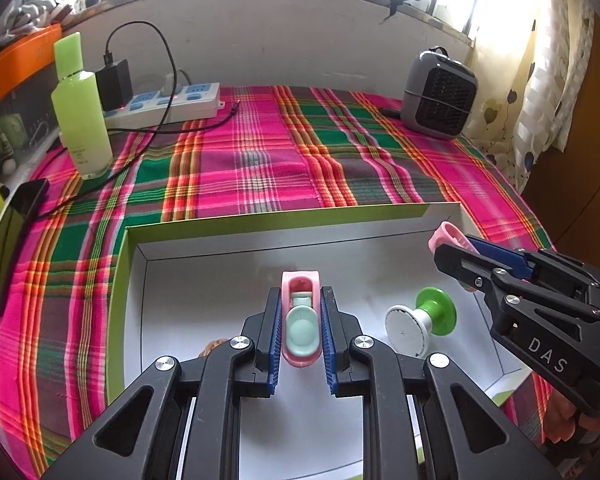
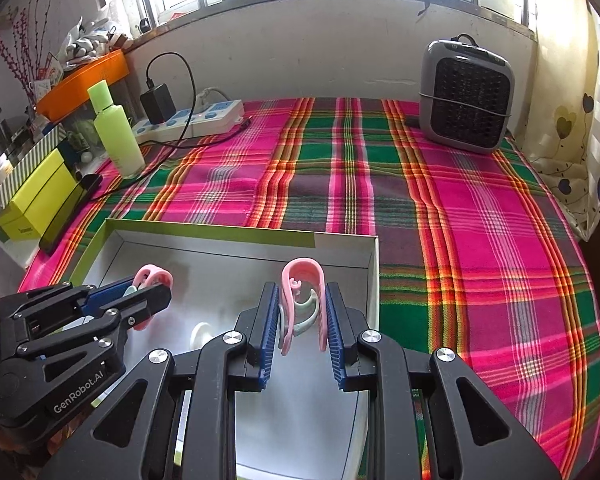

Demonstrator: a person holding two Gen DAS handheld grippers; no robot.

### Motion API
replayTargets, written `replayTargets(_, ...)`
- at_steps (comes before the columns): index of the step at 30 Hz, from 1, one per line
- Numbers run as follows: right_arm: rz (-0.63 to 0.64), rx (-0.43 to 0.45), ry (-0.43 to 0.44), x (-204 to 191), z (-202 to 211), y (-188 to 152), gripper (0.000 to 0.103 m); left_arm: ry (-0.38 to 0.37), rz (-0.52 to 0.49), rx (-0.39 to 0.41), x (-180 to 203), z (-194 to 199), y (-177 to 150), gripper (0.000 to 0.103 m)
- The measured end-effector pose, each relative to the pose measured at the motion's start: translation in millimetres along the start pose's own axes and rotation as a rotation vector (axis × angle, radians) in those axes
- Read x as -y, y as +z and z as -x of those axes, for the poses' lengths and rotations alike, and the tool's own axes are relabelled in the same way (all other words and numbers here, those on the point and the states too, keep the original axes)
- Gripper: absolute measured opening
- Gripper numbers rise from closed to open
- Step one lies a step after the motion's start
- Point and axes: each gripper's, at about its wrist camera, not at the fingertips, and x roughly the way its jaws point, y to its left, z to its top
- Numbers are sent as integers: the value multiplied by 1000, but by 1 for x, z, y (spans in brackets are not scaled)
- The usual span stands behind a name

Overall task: Organize objects
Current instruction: 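Carry the pink-and-mint holder with the left tool while the right tool carries the pink clip into the tray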

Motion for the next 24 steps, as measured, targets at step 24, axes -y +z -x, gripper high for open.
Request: replayTargets(24,2,-47,13,-2,-19,2,24,20,-25,-21,0,-14,5,17)
